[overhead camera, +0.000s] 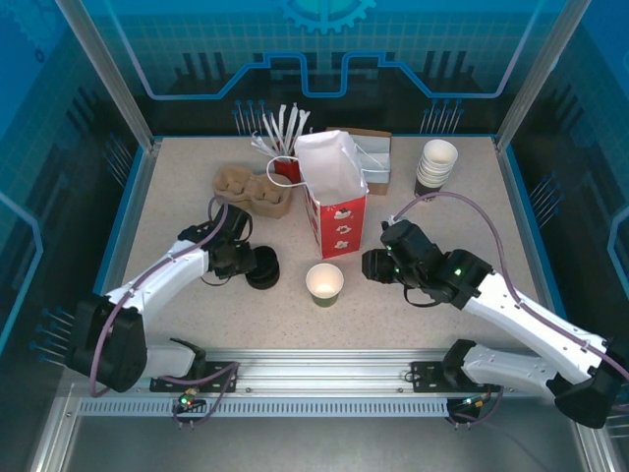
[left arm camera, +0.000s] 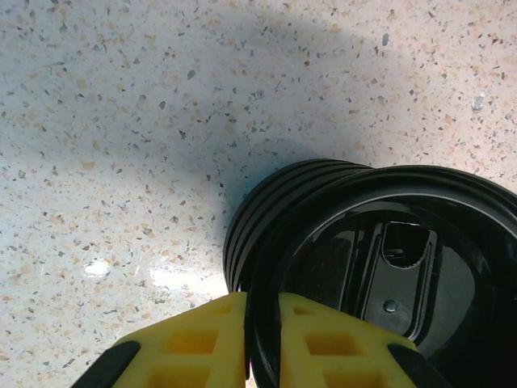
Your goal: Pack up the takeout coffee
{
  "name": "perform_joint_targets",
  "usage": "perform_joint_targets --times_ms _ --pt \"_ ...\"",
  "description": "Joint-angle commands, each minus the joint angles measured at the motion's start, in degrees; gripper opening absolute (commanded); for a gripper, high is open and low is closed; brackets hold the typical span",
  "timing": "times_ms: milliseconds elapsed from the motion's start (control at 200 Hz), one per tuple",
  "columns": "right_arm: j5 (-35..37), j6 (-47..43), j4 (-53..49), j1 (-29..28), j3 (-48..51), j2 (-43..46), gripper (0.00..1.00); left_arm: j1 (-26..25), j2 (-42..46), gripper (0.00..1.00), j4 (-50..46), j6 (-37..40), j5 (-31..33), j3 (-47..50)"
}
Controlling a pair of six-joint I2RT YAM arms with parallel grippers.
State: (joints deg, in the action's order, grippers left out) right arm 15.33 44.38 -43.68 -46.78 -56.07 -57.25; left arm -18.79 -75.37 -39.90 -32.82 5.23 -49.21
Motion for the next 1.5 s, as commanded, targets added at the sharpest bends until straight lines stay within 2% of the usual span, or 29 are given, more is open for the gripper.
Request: perform_joint_targets --times_ms 0,295,695,1171,1491 --pt "-2.23 0.70 0.24 0.64 -0.30 1.17 0.47 -1.44 1.65 0.14 -4.21 1.40 2.24 -2.94" --pt "-5.46 2.52 1.58 -2.50 -4.69 -0.95 0.47 -5.18 4.23 0.15 -10.32 1.70 3.64 -7.55" --pt "-5.93 4.29 1.64 -9.22 -16.39 -12.14 0.50 -13.47 8.33 0.16 -19.98 -1.86 5.36 -16.34" --pt "-10.28 3.50 1.93 -9.82 -26.22 -23.06 0.53 -20.37 8.16 0.16 -21.74 -5.49 5.56 -22.71" --pt "-9.15 3.48 -0.53 -9.82 -28.39 -26.71 0.53 -22.70 6.52 0.16 -20.14 -6.91 5.06 -24.08"
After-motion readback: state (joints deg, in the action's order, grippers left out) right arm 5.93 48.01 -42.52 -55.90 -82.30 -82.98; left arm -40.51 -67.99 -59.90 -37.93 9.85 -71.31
